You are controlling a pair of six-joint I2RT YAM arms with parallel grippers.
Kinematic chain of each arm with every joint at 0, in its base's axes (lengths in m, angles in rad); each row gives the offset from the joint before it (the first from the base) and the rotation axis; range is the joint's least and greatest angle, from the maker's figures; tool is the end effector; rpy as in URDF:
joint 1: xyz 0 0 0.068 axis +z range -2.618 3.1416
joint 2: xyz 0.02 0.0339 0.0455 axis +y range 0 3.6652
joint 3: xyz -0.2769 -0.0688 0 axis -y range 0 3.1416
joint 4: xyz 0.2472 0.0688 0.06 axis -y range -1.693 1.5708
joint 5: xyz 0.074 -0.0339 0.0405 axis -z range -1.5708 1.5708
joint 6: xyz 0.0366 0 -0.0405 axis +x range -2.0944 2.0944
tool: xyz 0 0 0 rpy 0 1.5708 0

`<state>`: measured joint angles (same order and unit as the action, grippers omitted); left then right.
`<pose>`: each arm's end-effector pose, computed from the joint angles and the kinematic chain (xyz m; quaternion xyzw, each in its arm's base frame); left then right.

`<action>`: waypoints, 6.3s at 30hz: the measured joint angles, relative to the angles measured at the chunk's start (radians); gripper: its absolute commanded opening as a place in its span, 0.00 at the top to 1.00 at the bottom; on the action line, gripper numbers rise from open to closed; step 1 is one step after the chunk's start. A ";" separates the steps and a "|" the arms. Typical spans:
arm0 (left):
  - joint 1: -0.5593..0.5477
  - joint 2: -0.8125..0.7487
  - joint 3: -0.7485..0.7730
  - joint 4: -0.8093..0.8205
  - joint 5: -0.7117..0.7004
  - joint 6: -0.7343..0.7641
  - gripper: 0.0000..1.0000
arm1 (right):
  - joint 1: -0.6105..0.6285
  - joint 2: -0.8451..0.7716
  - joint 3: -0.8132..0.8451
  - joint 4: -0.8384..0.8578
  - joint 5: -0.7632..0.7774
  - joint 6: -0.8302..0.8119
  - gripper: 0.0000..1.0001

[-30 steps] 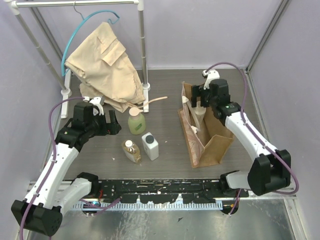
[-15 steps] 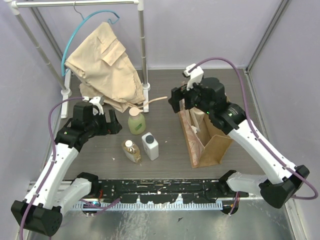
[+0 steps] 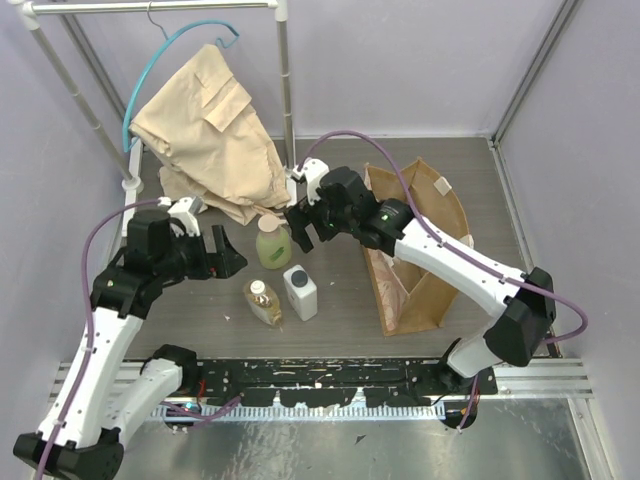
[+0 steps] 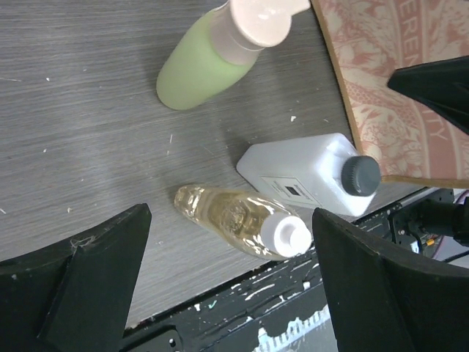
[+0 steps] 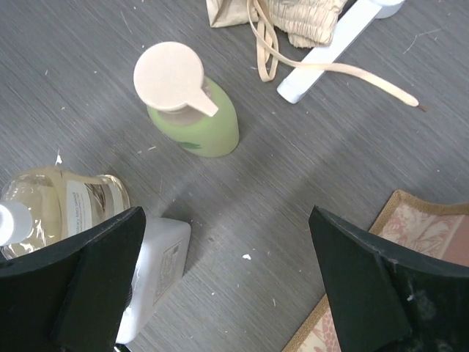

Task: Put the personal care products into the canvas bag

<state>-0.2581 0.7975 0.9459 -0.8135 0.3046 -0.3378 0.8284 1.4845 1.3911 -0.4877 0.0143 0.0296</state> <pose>0.1402 -0.0484 0.3403 0.0309 0.8907 -0.2574 0.3734 0.2304 0.2504 0.3653 -0.3391 0.8121 0.1918 0.4345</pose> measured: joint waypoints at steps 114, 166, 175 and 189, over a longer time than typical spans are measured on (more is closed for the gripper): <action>-0.088 0.838 0.424 0.106 0.104 0.365 0.61 | 0.109 -0.203 0.272 -0.546 0.338 0.050 0.99; -0.127 0.797 0.406 0.066 0.039 0.351 0.84 | -0.475 -0.228 -0.220 -0.438 0.088 0.006 0.99; -0.132 0.794 0.404 0.064 0.034 0.352 0.85 | -0.526 -0.106 -0.295 -0.299 0.082 0.025 0.99; -0.147 0.774 0.382 0.068 0.031 0.340 1.00 | -0.575 -0.074 -0.318 -0.208 0.051 0.004 0.23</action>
<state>-0.4049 1.5711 1.3281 -0.7452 0.3351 0.0017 0.2531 1.4109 1.0733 -0.6960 0.0654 0.0334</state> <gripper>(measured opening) 0.560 0.591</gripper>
